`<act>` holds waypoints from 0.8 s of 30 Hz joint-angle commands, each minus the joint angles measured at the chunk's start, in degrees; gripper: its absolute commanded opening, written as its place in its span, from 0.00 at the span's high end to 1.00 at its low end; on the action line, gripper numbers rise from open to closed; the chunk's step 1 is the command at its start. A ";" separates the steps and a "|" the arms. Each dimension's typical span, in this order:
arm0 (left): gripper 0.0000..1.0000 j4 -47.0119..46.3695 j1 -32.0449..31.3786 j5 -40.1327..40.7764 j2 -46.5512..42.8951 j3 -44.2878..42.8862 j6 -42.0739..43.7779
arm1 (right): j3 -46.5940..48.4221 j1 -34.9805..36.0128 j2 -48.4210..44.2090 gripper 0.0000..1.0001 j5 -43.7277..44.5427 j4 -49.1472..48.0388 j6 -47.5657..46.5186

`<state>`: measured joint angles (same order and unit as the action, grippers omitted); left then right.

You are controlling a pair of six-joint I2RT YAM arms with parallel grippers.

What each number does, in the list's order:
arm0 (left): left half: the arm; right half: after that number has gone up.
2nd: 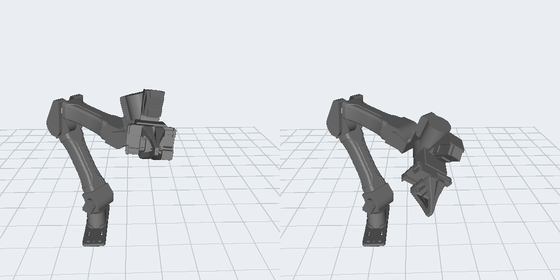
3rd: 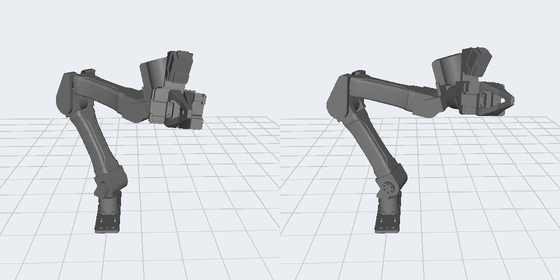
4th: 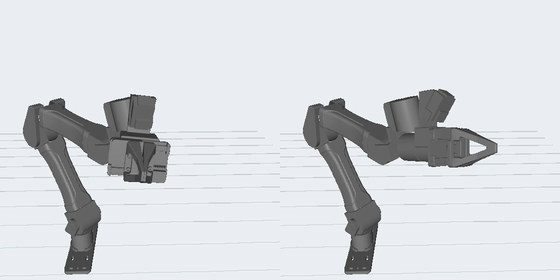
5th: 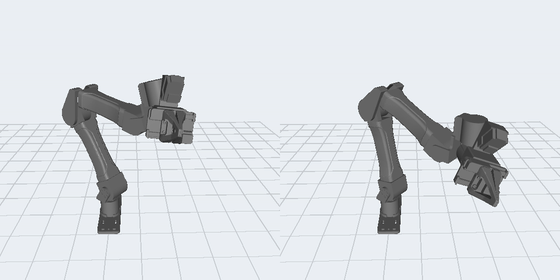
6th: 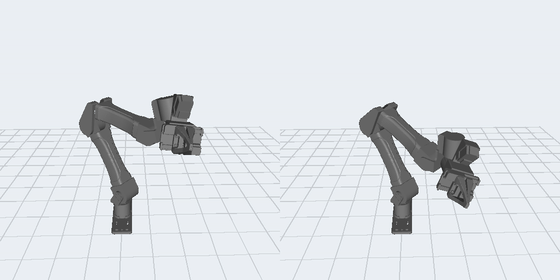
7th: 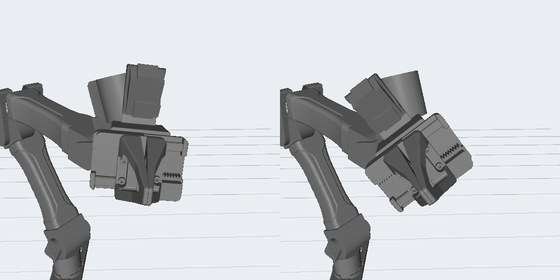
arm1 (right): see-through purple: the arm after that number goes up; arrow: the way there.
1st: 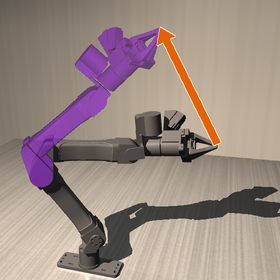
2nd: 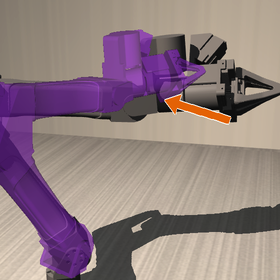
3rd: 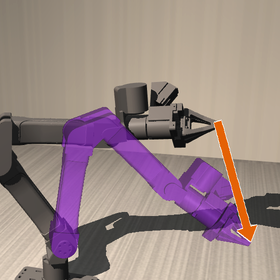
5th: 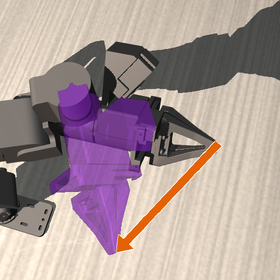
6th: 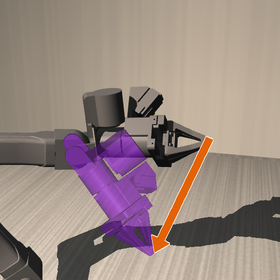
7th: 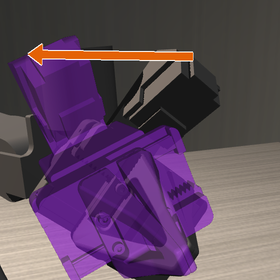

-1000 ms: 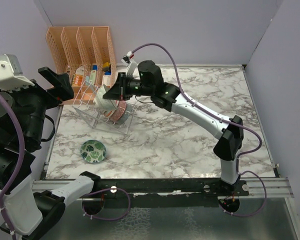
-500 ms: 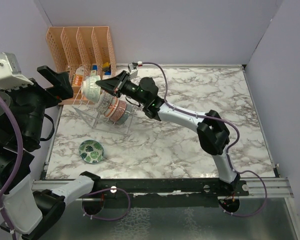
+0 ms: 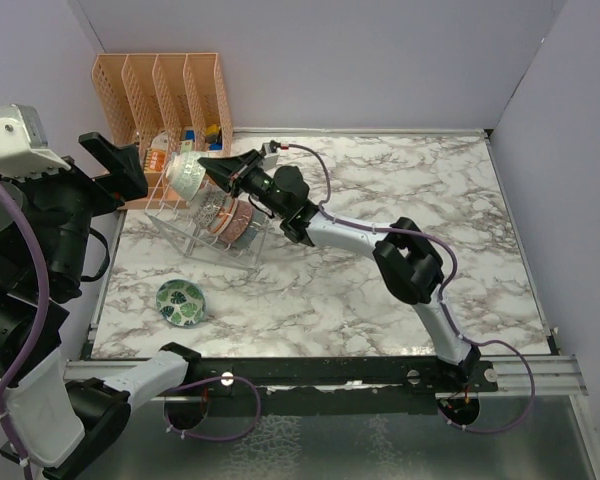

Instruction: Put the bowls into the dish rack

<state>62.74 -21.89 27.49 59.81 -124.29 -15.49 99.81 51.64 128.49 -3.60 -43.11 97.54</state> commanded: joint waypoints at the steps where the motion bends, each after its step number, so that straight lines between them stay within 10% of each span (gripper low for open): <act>1: 0.01 0.54 -0.60 0.78 0.11 -0.08 1.78 | 1.74 0.22 1.81 0.99 2.20 -5.11 5.20; 24: 0.01 -1.08 -2.24 3.98 0.52 1.85 3.02 | 1.90 0.31 5.20 0.89 -1.11 -0.36 8.09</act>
<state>62.61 -23.77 29.74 59.92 -122.83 -13.17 101.08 51.79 134.06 -3.60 -42.54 104.75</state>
